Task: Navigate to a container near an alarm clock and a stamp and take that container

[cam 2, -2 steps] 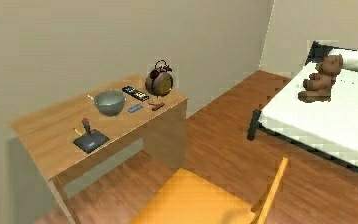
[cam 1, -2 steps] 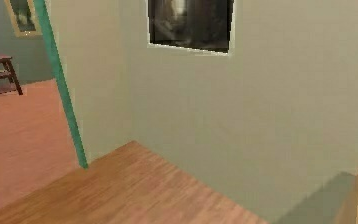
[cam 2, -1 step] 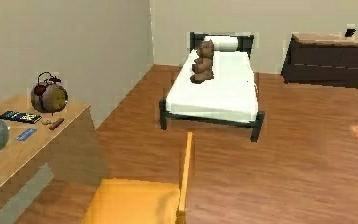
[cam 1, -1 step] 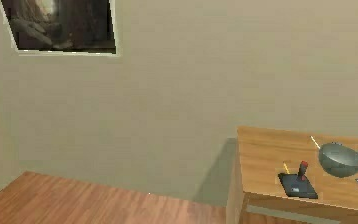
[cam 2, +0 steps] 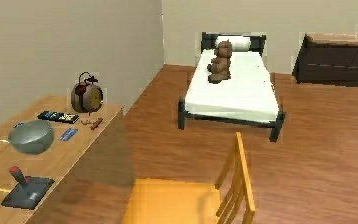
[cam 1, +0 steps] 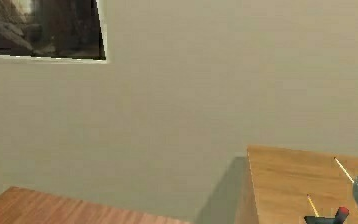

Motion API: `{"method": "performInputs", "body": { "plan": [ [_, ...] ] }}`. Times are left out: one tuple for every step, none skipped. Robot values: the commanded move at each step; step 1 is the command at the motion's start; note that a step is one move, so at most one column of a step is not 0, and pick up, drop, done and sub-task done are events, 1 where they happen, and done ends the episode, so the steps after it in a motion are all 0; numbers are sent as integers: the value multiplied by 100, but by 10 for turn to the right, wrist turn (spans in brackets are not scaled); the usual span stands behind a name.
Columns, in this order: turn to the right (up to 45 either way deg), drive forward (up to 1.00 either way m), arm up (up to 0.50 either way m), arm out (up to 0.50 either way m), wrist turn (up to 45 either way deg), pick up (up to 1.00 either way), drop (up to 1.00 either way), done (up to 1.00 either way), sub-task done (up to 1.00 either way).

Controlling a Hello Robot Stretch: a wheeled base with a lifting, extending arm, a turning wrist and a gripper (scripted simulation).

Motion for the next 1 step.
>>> {"method": "performInputs", "body": {
  "plan": [
    [-450,0,0,0,0,0,0,0,0]
  ]
}}
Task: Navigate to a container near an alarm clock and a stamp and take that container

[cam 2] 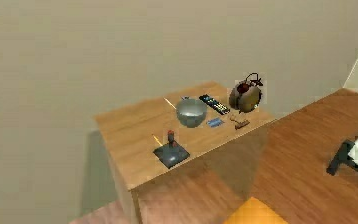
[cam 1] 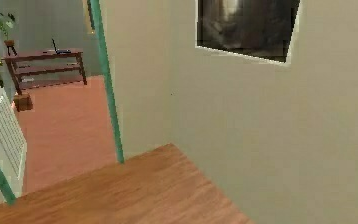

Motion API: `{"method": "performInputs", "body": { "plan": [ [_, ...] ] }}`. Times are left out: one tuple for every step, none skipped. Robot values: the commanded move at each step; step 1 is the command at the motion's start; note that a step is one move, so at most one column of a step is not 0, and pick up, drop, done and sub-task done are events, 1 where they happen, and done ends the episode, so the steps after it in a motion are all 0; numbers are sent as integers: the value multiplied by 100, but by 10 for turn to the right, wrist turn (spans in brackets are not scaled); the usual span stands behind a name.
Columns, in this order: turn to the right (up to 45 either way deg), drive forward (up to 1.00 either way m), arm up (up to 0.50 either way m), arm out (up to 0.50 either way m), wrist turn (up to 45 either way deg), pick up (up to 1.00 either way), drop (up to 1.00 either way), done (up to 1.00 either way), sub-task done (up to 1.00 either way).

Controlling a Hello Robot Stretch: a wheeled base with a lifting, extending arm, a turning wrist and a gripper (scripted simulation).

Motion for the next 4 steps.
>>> {"method": "performInputs", "body": {
  "plan": [
    [-300,0,0,0,0,0,0,0,0],
    [0,20,0,0,0,0,0,0,0],
    [-450,0,0,0,0,0,0,0,0],
    [-360,0,0,0,0,0,0,0,0]
  ]
}}
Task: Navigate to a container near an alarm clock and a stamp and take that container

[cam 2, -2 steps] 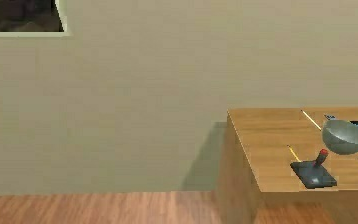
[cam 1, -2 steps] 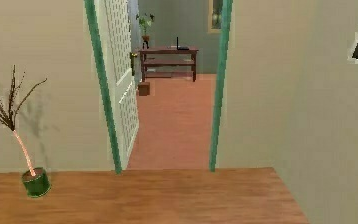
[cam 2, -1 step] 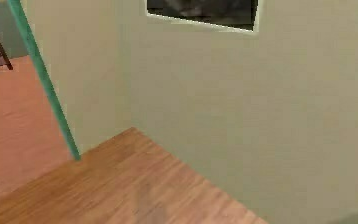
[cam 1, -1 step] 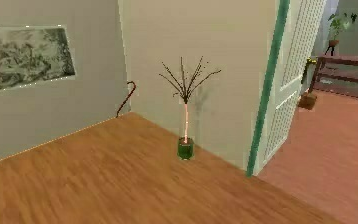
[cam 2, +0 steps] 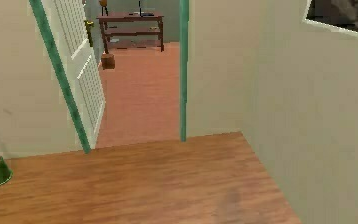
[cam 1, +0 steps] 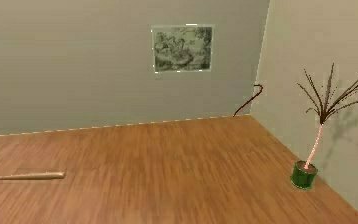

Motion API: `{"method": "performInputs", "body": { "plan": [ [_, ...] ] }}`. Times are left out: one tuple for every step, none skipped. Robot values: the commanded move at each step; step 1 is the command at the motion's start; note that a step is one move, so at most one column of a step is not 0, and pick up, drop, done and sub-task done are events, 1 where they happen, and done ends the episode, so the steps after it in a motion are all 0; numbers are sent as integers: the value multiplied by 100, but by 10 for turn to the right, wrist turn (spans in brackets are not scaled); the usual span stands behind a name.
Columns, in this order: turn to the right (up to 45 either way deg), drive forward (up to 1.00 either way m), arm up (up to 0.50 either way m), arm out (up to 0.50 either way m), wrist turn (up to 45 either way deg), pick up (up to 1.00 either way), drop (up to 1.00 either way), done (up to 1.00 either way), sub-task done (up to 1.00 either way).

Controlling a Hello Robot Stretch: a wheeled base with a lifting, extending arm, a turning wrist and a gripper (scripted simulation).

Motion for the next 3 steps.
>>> {"method": "performInputs", "body": {
  "plan": [
    [0,25,0,0,0,0,0,0,0],
    [-450,0,0,0,0,0,0,0,0],
    [-180,0,0,0,0,0,0,0,0]
  ]
}}
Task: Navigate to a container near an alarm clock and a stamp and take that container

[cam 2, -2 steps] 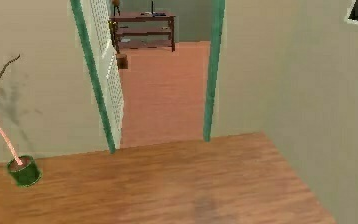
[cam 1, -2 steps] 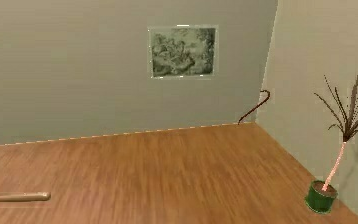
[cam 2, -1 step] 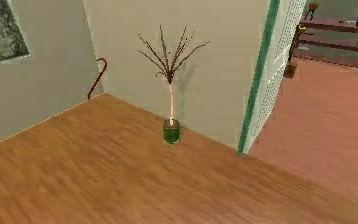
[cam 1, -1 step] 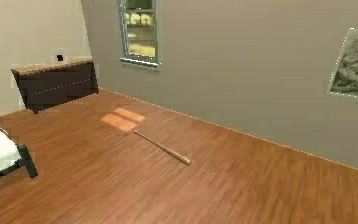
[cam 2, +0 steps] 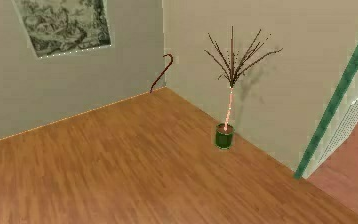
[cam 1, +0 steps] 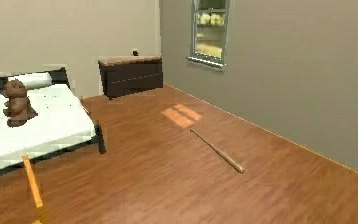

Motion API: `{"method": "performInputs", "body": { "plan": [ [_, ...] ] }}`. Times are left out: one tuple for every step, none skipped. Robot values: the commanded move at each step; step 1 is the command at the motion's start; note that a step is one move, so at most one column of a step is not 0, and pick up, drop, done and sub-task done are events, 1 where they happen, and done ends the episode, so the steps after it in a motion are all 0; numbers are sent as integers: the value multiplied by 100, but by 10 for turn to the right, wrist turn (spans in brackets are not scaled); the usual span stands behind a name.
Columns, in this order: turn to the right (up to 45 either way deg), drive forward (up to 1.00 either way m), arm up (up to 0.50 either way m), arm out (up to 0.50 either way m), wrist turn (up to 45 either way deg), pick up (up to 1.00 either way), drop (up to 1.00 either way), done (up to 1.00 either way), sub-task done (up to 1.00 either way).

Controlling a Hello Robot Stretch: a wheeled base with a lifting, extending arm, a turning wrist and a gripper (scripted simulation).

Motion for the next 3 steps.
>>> {"method": "performInputs", "body": {
  "plan": [
    [0,60,0,0,0,0,0,0,0],
    [-450,0,0,0,0,0,0,0,0],
    [-120,0,0,0,0,0,0,0,0]
  ]
}}
